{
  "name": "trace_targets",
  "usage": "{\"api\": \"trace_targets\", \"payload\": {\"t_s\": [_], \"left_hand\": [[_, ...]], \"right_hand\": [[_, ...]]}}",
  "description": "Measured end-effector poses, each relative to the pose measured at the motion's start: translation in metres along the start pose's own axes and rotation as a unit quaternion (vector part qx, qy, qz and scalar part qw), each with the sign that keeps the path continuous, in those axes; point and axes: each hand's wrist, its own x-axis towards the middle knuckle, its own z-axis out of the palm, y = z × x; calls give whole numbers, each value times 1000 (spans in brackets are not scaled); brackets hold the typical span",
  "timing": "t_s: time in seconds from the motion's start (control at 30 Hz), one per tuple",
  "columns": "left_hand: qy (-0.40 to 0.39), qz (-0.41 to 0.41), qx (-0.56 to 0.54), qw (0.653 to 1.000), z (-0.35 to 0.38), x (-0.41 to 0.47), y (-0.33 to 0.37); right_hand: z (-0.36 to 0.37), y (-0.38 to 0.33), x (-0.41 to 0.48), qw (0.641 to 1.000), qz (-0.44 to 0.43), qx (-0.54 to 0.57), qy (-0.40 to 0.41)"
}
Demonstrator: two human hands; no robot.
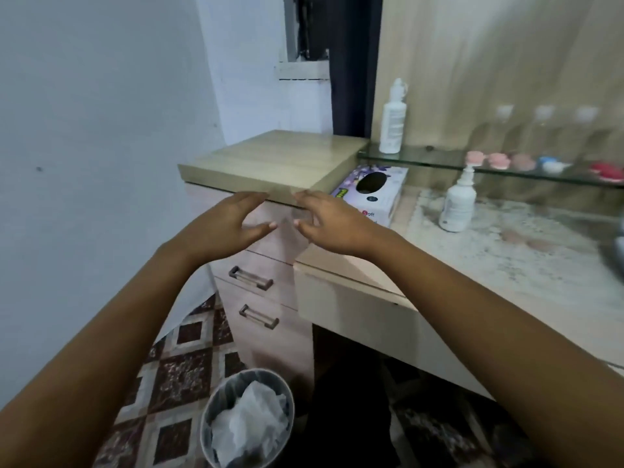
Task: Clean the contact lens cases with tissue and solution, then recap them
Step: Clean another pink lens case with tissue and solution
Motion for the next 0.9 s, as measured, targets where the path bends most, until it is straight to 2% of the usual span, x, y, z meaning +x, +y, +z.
{"api": "trace_targets", "payload": {"t_s": [0.17, 0.5, 0.73, 0.9], "left_hand": [[11, 77, -20, 997, 15, 36, 63], [-39, 222, -69, 972, 78, 95, 186], [-94, 251, -84, 960, 127, 120, 238], [-122, 248, -87, 957, 158, 129, 244]], "right_hand": [[-48, 43, -49, 997, 61, -30, 31], [-115, 124, -152, 971, 209, -92, 67], [-130, 160, -202, 949, 290, -101, 68], [-121, 180, -219, 939, 323, -94, 69]]}}
